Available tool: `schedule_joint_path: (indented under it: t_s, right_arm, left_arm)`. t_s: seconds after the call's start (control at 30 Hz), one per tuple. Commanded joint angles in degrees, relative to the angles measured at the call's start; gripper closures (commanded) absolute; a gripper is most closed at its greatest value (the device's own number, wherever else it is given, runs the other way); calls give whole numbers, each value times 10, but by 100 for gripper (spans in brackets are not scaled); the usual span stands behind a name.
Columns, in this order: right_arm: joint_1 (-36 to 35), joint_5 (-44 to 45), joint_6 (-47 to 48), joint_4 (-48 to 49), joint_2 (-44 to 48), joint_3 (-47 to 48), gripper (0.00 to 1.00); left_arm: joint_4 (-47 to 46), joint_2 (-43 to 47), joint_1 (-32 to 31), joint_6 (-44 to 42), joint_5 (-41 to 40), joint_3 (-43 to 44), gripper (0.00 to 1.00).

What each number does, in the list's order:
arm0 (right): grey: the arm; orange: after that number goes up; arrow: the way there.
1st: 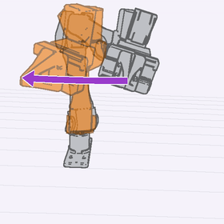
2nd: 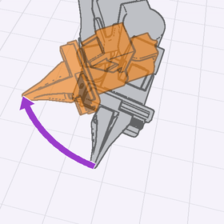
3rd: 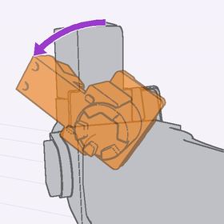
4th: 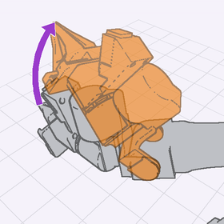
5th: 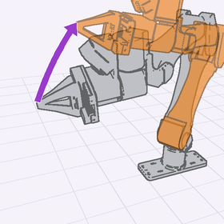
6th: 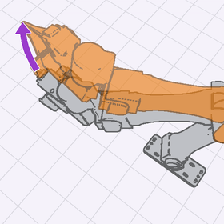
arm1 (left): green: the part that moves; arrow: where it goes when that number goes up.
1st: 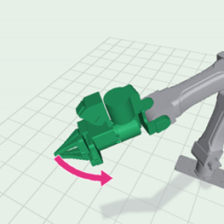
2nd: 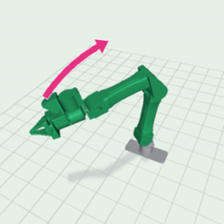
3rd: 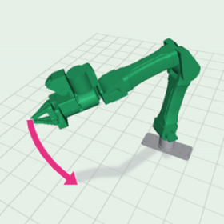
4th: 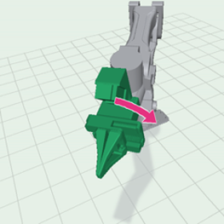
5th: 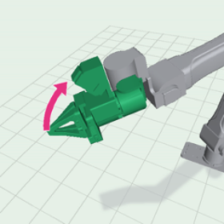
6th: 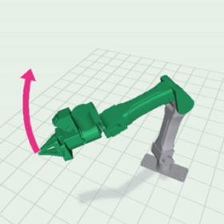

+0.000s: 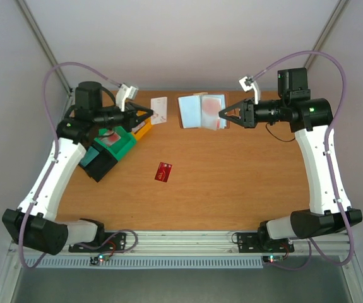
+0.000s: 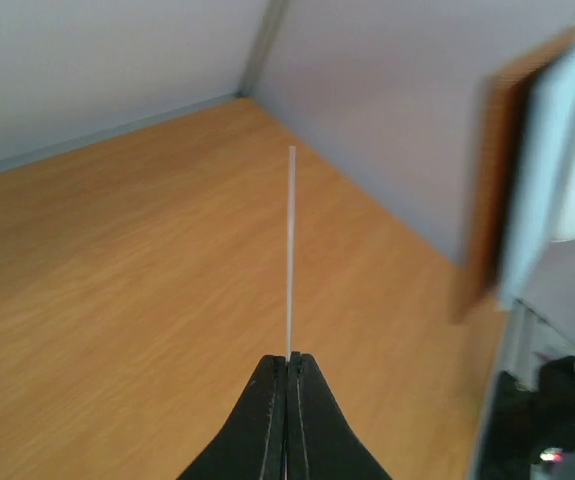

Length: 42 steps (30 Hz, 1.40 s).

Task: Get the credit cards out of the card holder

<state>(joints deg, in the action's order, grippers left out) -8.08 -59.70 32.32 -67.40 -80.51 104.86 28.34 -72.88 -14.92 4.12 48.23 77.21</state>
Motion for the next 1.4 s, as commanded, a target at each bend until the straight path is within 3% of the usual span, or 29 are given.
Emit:
schedule_joint_path:
  t_s: [0.0, 0.23, 0.43, 0.53, 0.63, 0.83, 1.03, 1.37]
  right_arm:
    - [3, -2, -8, 18, 3, -9, 99]
    - [3, -13, -12, 34, 2, -13, 99]
    - [3, -16, -8, 28, 3, -17, 99]
    - [3, -15, -7, 25, 4, -17, 99]
    - [3, -15, -8, 19, 3, -15, 99]
    - [3, -16, -11, 9, 2, -6, 99]
    - [3, -20, -16, 7, -4, -1, 99]
    - [3, -19, -17, -6, 2, -1, 99]
  left_arm:
    - [177, -36, 48, -145, -63, 81, 100]
    - [260, -124, 76, -249, -76, 168, 100]
    - [387, -329, 106, -374, -182, 377, 100]
    - [460, -435, 106, -389, -210, 510, 100]
    - [482, -500, 104, -396, -237, 576, 100]
    - [488, -564, 108, -447, -314, 568, 100]
    - [449, -599, 107, -451, -292, 565, 100]
    - [490, -646, 107, -446, -302, 588, 100]
